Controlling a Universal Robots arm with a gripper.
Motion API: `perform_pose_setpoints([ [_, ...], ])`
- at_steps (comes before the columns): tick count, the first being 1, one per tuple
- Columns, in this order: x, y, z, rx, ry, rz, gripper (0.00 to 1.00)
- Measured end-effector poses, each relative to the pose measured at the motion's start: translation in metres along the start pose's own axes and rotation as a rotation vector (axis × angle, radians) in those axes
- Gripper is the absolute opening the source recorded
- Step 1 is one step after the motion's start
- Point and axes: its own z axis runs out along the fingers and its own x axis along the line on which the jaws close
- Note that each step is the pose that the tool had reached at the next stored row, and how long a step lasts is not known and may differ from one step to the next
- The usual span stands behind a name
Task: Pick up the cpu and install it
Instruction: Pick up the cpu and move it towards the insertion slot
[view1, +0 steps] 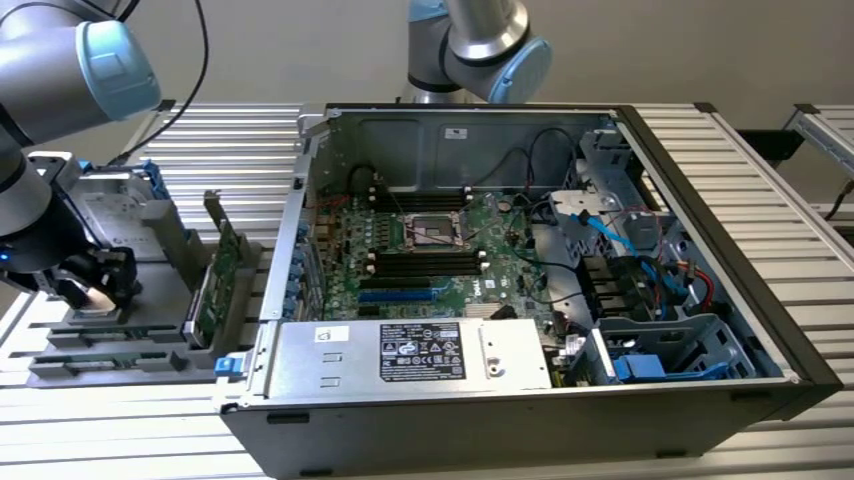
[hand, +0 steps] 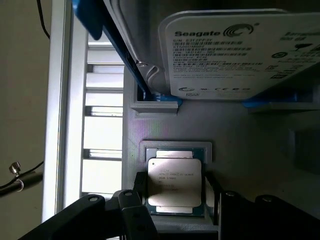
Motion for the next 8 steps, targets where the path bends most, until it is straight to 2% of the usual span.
perform_pose_setpoints([
  [8, 0.001, 0.0013, -0.0113, 0.0002, 0.0016, 0.0, 0.55],
])
